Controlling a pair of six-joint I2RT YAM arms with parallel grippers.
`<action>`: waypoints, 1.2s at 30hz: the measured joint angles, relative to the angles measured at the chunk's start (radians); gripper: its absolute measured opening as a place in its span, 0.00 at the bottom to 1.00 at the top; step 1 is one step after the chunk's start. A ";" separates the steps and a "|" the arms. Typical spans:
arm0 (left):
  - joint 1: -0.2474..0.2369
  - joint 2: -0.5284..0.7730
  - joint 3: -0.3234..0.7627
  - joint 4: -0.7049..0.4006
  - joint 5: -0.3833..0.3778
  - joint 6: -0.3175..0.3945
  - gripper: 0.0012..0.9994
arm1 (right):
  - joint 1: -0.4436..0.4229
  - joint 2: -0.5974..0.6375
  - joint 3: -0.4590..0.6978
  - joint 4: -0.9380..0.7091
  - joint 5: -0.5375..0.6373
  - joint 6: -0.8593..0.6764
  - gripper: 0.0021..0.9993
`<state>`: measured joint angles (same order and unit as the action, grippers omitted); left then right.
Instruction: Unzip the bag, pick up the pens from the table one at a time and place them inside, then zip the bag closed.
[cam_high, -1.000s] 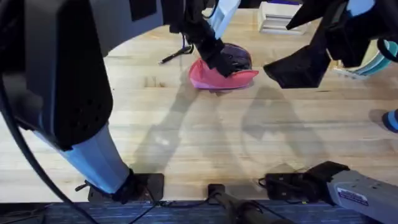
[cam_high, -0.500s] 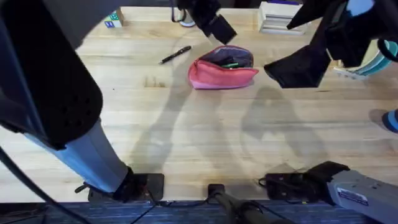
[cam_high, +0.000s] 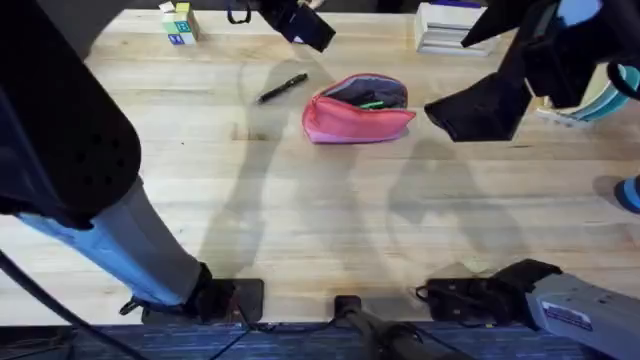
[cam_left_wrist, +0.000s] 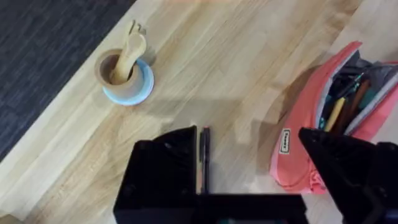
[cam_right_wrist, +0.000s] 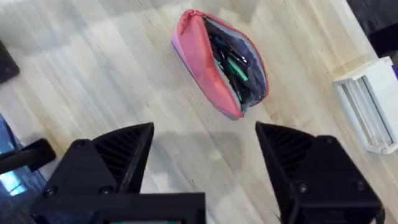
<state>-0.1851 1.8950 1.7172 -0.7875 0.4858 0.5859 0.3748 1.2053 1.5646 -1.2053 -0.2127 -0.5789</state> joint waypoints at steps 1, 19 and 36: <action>0.003 0.000 0.000 -0.006 0.000 0.000 0.99 | 0.000 0.000 0.000 0.000 0.000 0.000 1.00; 0.029 0.000 0.000 -0.075 -0.155 0.000 0.99 | 0.000 0.000 0.000 0.000 0.003 0.000 1.00; 0.029 0.002 0.000 -0.118 -0.203 0.000 0.99 | 0.000 0.000 0.000 0.000 0.003 0.000 1.00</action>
<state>-0.1562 1.8968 1.7172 -0.9054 0.2832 0.5861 0.3748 1.2053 1.5646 -1.2050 -0.2094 -0.5789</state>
